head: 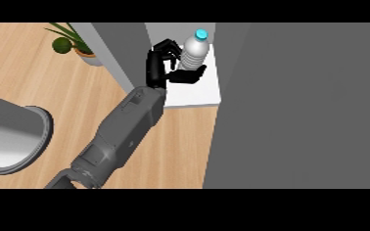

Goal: Pick up the bottled water, place it into the cabinet and close the cabinet

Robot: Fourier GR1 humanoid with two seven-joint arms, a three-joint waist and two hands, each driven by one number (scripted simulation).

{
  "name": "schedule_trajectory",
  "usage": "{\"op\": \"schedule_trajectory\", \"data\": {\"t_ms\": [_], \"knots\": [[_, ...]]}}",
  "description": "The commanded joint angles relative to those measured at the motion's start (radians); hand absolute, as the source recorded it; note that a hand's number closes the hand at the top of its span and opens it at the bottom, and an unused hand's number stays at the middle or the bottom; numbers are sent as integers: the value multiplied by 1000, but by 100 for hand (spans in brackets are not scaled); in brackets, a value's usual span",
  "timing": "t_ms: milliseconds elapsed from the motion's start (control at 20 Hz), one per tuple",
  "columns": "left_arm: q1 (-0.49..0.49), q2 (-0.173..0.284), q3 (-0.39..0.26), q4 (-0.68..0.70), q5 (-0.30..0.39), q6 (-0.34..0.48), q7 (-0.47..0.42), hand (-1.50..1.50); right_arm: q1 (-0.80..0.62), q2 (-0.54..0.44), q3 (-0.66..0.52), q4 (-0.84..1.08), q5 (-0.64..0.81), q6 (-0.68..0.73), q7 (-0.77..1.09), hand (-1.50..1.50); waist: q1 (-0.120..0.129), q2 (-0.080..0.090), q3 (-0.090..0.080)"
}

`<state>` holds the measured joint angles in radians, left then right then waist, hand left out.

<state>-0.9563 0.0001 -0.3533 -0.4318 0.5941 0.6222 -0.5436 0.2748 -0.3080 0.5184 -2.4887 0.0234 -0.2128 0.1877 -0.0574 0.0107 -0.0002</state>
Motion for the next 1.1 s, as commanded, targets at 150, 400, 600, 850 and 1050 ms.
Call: {"op": "schedule_trajectory", "data": {"t_ms": [150,400,600,850,1050], "knots": [[-112,0,70,176,6,-11,-58,150,45,-31,-58,-71,-50,41,-20,-150,-2,5,0],[-179,9,45,260,-43,29,-56,-150,47,-3,14,-83,-12,24,7,-150,-12,7,-1],[-182,0,48,265,-28,30,-50,-150,67,-30,-24,-68,-45,67,-52,-150,-27,8,0],[-154,0,79,284,-17,5,-120,-150,65,-21,-51,-85,-81,75,-36,-150,-30,12,0],[-188,0,113,303,2,-45,-99,-150,35,-19,-66,-103,-79,75,-8,-150,-30,15,-1]]}}
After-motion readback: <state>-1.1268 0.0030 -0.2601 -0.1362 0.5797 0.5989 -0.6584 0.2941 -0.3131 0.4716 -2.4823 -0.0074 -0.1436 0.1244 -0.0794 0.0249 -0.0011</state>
